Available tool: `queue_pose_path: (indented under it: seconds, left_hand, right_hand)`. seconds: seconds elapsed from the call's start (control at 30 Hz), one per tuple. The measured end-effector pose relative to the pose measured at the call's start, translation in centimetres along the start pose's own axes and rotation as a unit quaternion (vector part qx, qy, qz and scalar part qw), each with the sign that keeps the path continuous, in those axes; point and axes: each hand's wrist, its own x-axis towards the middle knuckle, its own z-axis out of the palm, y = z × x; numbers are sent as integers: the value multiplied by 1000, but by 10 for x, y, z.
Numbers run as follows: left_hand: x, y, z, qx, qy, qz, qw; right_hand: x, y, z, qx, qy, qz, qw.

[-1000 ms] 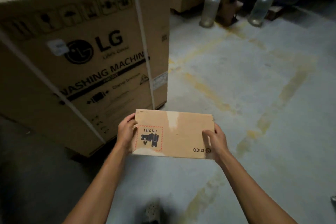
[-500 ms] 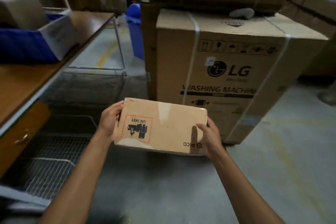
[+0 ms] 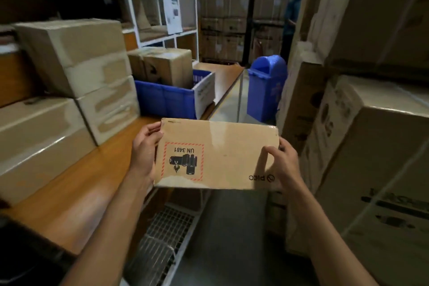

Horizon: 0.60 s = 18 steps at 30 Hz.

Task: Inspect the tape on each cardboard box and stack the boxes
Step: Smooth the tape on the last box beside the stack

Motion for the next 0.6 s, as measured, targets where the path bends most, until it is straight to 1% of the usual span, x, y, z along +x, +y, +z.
queue_pose_path:
  seconds: [0.17, 0.3, 0.4, 0.5, 0.53, 0.6]
  left_hand:
    - [45, 28, -62, -27, 68, 67, 995]
    - [66, 22, -110, -1, 166, 119, 979]
    - [70, 9, -137, -4, 287, 123, 950]
    - [70, -4, -154, -12, 412, 80, 907]
    - [70, -9, -158, -17, 443, 70, 894]
    - [72, -18, -165, -10, 479, 56, 876]
  right_hand:
    - [39, -23, 98, 31, -53, -1, 998]
    - [64, -21, 169, 63, -99, 22, 993]
    - [77, -11, 221, 80, -146, 59, 984]
    - [89, 0, 270, 62, -197, 75, 976]
    - [93, 1, 285, 53, -212, 77, 973]
    - [102, 4, 309, 36, -245, 82, 965]
